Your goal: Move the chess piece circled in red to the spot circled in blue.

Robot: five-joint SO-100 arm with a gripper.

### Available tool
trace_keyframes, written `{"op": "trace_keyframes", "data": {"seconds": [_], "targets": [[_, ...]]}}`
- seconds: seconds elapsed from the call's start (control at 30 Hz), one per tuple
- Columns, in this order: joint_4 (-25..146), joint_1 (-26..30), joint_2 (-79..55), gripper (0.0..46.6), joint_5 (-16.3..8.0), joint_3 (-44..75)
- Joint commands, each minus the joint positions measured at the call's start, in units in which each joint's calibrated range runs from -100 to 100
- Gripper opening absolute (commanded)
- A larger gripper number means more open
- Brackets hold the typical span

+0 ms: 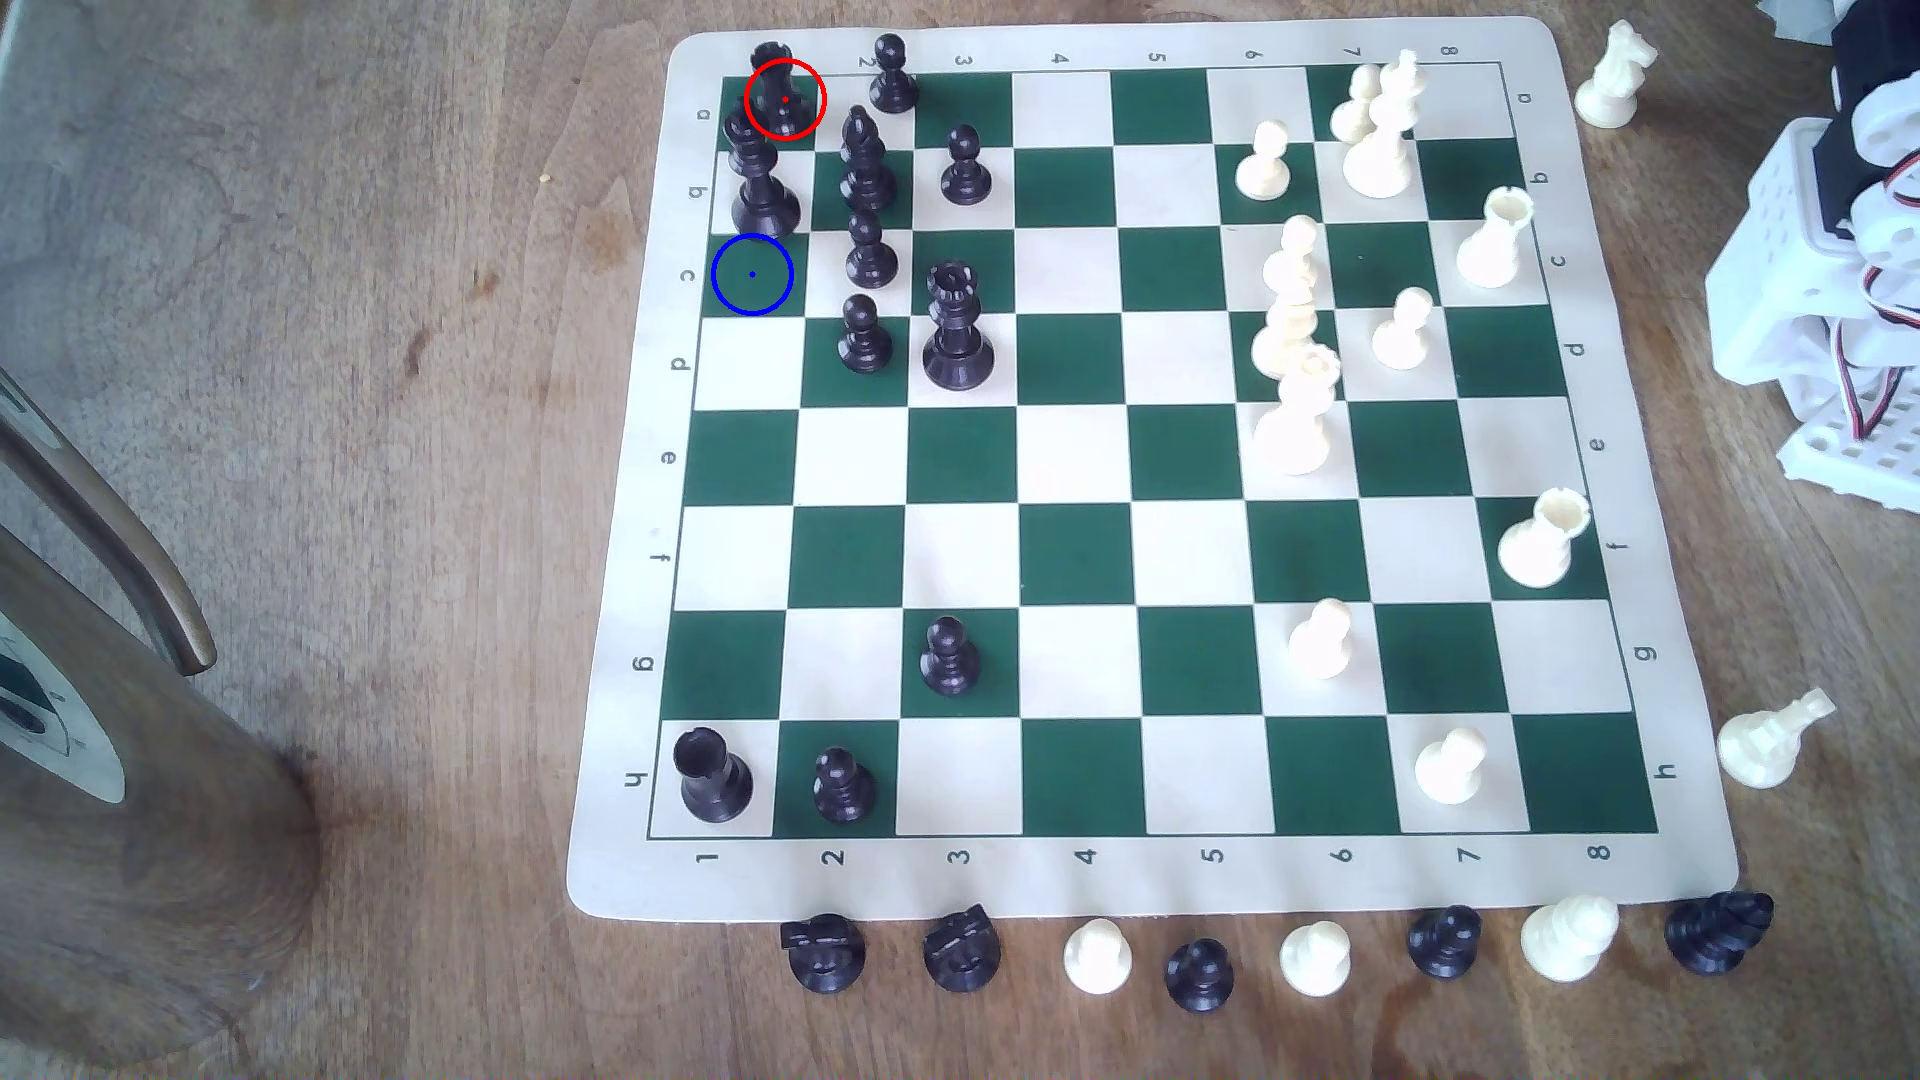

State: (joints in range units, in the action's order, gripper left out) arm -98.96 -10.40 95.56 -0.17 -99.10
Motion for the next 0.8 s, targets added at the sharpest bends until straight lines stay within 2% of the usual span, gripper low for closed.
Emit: {"op": "trace_keyframes", "data": {"seconds": [0.0, 0.63, 0.7, 0.77], "targets": [[-0.79, 0.03, 0.20, 0.2, 0.20, -0.81], [-0.71, 0.11, 0.20, 0.2, -0.10, -0.81], [1.83, 1.29, 0.20, 0.2, -0.34, -0.81], [11.41, 2.46, 0.28, 0.2, -0.34, -0.90]]}}
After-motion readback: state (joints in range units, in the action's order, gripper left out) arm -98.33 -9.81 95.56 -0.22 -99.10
